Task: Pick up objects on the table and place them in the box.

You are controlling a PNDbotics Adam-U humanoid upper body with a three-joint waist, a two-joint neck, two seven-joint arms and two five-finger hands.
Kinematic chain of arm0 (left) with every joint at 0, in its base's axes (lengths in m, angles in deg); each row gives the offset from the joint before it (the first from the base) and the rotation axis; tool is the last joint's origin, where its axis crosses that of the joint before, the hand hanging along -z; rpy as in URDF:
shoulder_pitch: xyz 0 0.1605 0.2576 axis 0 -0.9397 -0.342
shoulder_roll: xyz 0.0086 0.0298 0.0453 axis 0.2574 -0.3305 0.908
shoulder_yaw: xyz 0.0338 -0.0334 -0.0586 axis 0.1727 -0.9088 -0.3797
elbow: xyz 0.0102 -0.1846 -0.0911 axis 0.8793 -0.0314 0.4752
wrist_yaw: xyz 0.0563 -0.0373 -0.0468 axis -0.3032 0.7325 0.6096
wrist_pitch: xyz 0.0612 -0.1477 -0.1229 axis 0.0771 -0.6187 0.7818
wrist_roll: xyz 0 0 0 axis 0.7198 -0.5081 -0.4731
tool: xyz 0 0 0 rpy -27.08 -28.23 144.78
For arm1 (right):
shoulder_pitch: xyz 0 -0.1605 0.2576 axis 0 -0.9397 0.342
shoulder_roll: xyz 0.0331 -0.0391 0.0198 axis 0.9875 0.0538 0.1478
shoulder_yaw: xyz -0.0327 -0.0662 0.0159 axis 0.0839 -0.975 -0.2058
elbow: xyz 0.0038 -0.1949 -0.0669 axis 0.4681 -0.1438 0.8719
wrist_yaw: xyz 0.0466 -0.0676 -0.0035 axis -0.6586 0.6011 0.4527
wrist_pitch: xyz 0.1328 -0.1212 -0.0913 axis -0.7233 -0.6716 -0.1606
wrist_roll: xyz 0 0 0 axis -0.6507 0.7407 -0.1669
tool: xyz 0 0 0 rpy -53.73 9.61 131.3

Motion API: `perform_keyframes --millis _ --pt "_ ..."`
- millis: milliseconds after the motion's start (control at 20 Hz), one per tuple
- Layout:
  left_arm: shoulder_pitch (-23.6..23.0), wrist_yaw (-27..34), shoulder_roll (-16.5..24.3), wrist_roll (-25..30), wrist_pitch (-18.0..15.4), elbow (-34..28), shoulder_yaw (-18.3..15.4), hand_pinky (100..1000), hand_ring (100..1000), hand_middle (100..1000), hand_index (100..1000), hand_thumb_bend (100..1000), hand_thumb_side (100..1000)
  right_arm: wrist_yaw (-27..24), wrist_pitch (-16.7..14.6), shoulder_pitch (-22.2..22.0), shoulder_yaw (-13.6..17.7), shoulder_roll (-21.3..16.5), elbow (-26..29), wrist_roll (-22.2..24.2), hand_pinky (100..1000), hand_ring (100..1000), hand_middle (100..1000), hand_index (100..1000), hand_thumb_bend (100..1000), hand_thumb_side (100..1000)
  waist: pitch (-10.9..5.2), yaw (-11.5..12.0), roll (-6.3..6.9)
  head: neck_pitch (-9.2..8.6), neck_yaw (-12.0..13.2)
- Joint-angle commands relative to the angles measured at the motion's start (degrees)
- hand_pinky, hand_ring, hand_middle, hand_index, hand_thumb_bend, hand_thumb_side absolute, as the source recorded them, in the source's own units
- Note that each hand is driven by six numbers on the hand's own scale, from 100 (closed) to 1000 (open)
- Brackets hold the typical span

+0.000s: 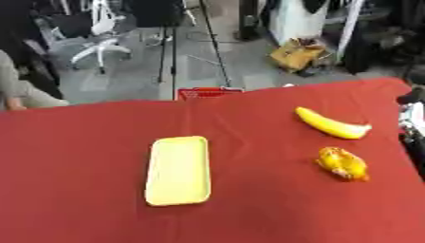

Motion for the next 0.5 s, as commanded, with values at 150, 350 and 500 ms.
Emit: perform_keyframes --millis 150,350,500 --pt "0.55 -0.17 0.51 -0.17 -0.01 -1.38 -0.64 695 782 851 856 829 994 0.53 0.06 0.41 0.51 -1.11 1.27 -0.16 630 665 782 821 100 663 0.42 0.08 -0.46 -0.26 0.12" --pt "0.55 -0.21 0.54 -0.16 0.0 -1.44 -0.65 695 781 850 856 830 994 0.57 0.09 0.41 0.54 -1.17 1.26 -0.17 630 665 782 821 100 663 0.4 0.06 -0.45 -0.33 -0.03" --pt "0.53 -0.23 0.55 -0.15 0.04 -1.45 -0.63 695 781 850 856 831 994 0.64 0.13 0.41 0.59 -1.28 1.25 -0.18 630 665 782 821 100 663 0.39 0.05 -0.45 -0.38 -0.33"
